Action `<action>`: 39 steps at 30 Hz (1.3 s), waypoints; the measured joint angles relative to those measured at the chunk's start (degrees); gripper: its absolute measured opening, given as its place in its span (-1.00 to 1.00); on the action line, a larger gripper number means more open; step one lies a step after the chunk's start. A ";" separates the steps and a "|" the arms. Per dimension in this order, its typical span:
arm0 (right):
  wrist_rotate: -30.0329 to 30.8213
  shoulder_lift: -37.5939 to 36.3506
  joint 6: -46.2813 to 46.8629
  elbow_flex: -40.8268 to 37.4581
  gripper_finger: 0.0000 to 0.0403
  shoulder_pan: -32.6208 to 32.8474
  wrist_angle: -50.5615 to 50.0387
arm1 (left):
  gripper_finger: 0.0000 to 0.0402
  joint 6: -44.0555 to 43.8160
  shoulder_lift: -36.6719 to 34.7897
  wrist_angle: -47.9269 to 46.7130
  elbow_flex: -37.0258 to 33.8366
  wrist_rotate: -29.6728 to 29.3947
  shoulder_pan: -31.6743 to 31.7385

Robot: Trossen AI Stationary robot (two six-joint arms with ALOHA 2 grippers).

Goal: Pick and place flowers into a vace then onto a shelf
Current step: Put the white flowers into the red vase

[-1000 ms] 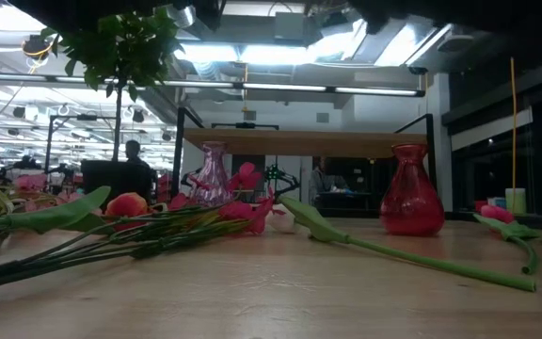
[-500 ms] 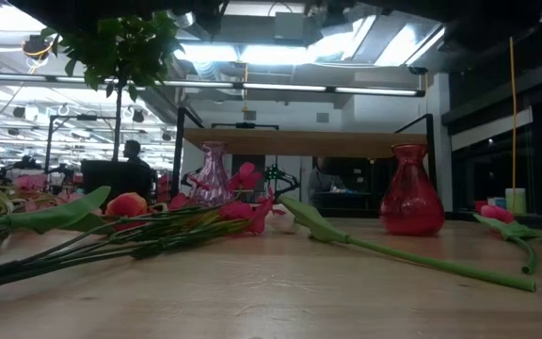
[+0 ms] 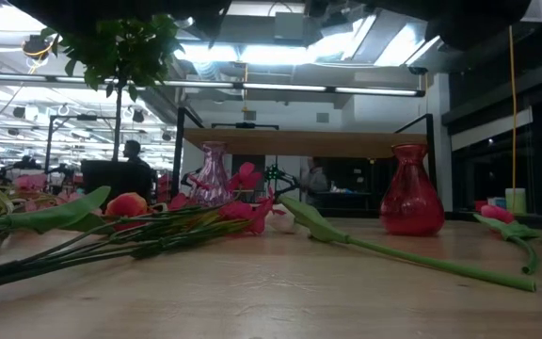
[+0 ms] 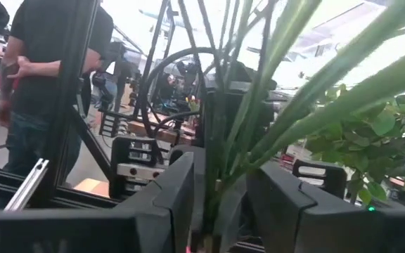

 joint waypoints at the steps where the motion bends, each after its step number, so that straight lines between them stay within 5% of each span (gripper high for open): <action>1: 0.00 0.00 0.00 0.00 -0.37 0.00 -0.13 | -0.94 0.00 0.00 -0.04 0.00 -0.67 -0.02; 11: 0.15 -0.04 -0.24 -0.02 -0.94 -0.02 -0.37 | -0.90 0.20 -0.02 -0.13 0.00 -3.53 -0.07; 16: 0.02 -0.07 -0.21 -0.02 -0.96 0.03 -0.91 | -0.72 1.88 -3.55 -5.43 0.00 -4.41 -0.94; 23: -0.03 -1.21 -0.39 -0.09 -0.97 0.07 -2.33 | -0.62 -0.44 -17.26 -22.99 0.04 -6.19 -1.51; 28: 0.00 -4.31 -0.39 -0.09 -0.97 0.04 -8.75 | -0.71 0.96 -23.19 -32.22 0.04 -6.07 -1.49; 39: 4.99 -17.18 6.07 -0.11 -0.97 1.12 -33.52 | -0.99 3.97 -25.89 -31.26 -3.69 -3.47 -1.51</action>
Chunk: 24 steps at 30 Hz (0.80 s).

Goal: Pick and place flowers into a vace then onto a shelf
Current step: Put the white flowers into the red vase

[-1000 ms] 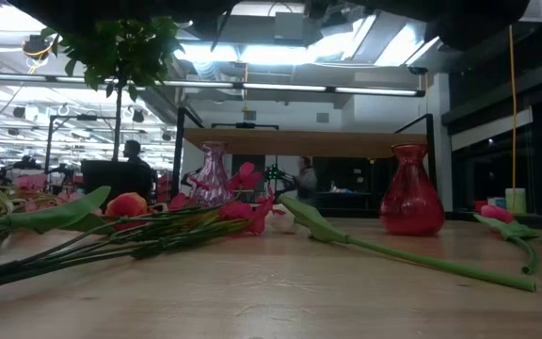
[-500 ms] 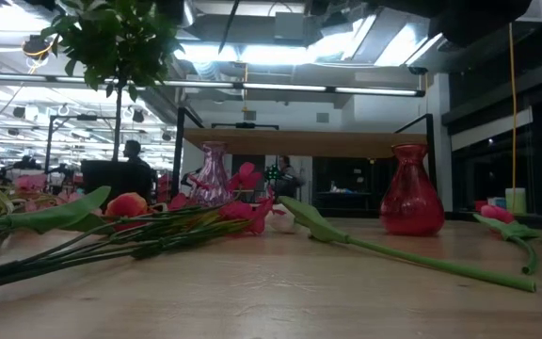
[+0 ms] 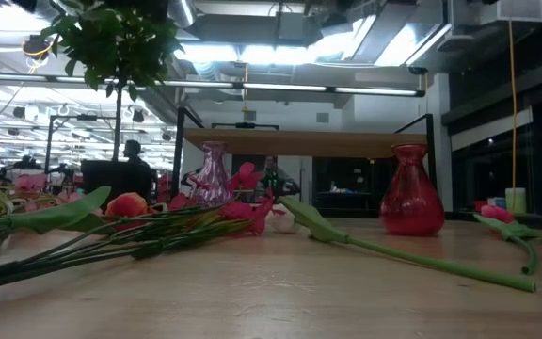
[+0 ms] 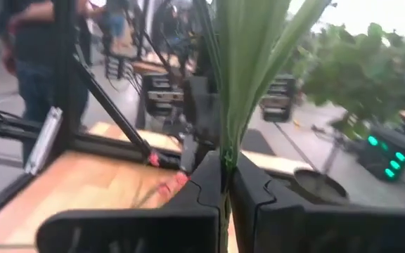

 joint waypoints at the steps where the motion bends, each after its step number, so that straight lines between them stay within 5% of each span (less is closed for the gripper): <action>1: 1.63 -1.30 0.03 0.00 -0.97 0.50 -2.50 | -0.99 0.02 -0.65 1.74 -1.34 -0.08 -0.01; 14: 18.86 -13.79 8.11 -3.49 -0.97 7.23 -20.00 | -0.99 -5.28 -16.02 2.54 -10.62 -3.78 0.42; 24: 31.51 -19.09 15.63 -8.41 -0.97 12.73 -23.85 | -0.99 -7.03 -17.47 2.14 -13.77 -5.18 0.42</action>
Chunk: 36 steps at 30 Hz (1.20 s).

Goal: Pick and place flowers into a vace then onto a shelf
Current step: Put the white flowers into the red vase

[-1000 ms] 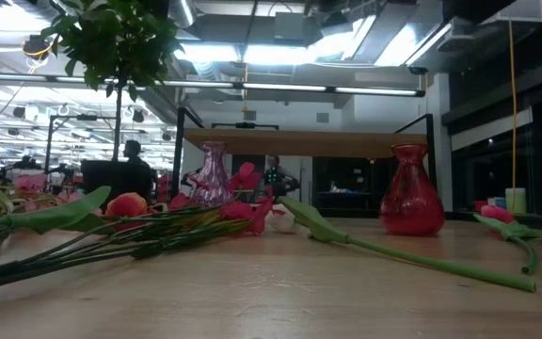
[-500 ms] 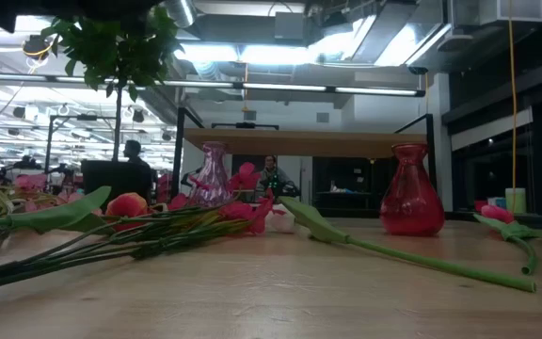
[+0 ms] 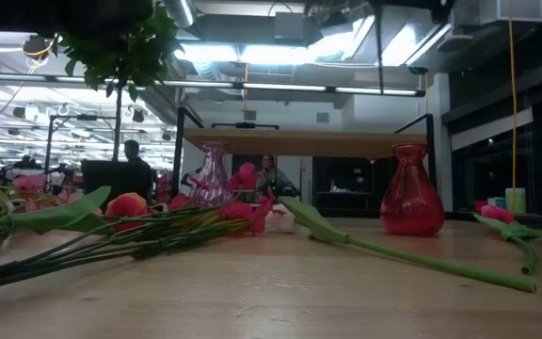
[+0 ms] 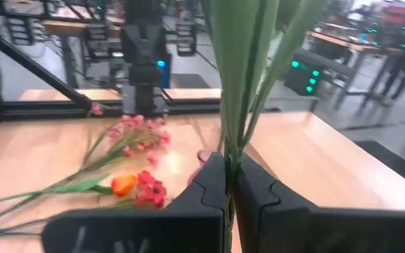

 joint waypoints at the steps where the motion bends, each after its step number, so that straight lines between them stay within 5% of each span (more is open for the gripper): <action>1: 1.61 -0.31 0.88 -0.65 -0.97 0.68 -0.43 | -0.99 0.00 0.07 -0.11 -0.04 0.00 0.00; 15: 10.43 -1.08 10.31 -9.52 -0.97 3.40 3.18 | -0.99 -0.04 0.20 -0.07 -0.04 0.00 0.00; 36: 10.66 0.26 13.09 -19.11 -0.97 1.89 14.97 | -0.97 0.02 0.22 -0.37 -0.04 -0.02 0.01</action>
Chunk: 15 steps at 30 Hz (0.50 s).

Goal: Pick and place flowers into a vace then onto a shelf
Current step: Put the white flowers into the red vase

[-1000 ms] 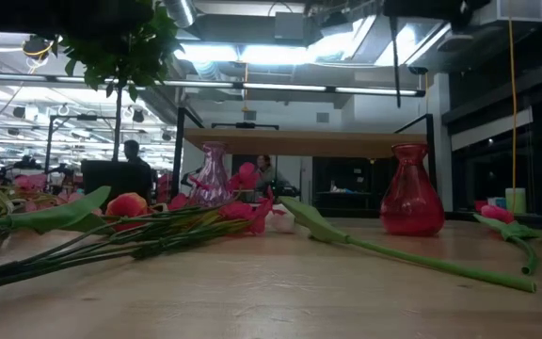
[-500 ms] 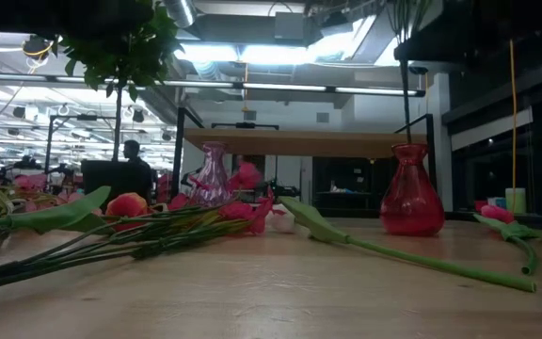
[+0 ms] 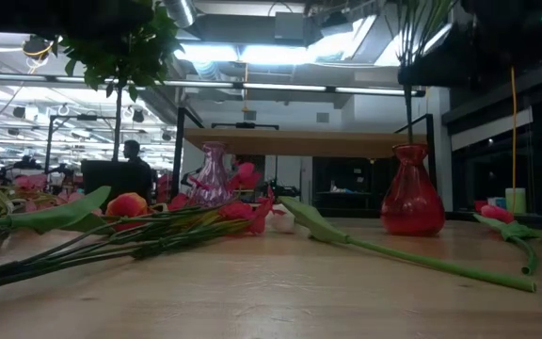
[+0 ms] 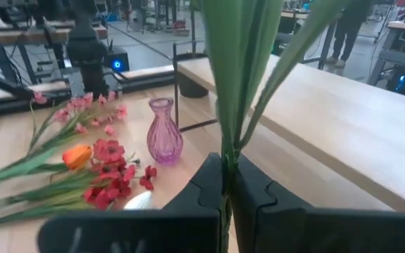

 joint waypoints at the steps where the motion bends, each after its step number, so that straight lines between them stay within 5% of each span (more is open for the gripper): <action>1: -0.51 0.72 0.04 0.00 -0.97 -0.45 0.04 | -0.96 0.00 0.00 -0.19 0.00 0.00 -0.01; 15: -2.37 5.28 4.17 0.00 -0.94 -2.56 -0.04 | -0.97 0.00 0.00 -0.64 0.00 0.02 -0.01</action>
